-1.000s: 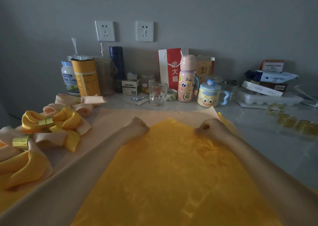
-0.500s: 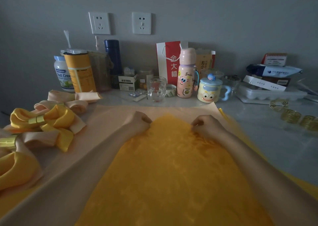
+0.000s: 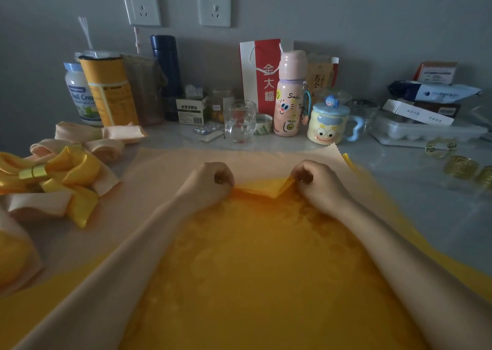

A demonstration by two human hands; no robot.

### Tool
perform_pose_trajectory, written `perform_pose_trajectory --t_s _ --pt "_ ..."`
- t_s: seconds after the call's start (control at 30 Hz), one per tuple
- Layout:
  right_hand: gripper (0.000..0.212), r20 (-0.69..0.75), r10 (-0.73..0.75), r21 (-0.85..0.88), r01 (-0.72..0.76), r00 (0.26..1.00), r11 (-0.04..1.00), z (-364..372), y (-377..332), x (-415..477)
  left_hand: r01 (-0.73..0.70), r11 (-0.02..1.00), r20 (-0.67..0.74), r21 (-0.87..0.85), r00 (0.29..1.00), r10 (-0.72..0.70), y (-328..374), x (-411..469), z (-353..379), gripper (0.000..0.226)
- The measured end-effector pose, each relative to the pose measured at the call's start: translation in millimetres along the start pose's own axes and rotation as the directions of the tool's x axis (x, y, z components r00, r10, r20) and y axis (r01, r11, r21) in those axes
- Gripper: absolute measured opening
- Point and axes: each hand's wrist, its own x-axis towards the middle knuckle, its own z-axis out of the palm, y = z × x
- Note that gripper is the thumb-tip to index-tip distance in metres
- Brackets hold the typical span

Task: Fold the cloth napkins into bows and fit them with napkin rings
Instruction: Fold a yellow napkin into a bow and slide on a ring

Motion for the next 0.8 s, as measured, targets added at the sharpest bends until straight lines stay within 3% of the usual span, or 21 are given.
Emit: perform_pose_trajectory --t_s 0.27,0.5,0.6,0.7,0.8 --pt "0.044 -0.047 -0.143 -0.139 0.135 0.989 0.981 6.3 -6.2 -4.2 -0.095 0.983 -0.026 0.154 0.995 0.1 1.2 0.1 3.8 0.027" --pt "0.03 -0.004 -0.088 -0.326 0.082 0.996 0.942 8.5 -14.6 -7.2 -0.156 0.946 0.0 0.284 0.987 0.162 -3.9 -0.4 7.4 0.024" --pt "0.028 -0.023 -0.217 -0.345 0.196 0.976 0.918 12.1 -23.6 -9.1 -0.169 0.94 0.006 0.295 0.985 0.175 -4.7 -1.6 7.5 0.024" --pt "0.037 0.203 -0.247 -0.24 0.293 0.947 0.925 25.8 -37.2 -17.7 -0.16 0.952 -0.009 0.262 0.986 0.169 -5.1 -3.5 7.7 0.026" --pt "0.047 0.436 -0.146 -0.327 0.307 0.888 0.894 39.2 -35.4 -20.9 -0.104 0.936 -0.004 0.335 0.994 0.112 3.3 -7.3 5.4 0.022"
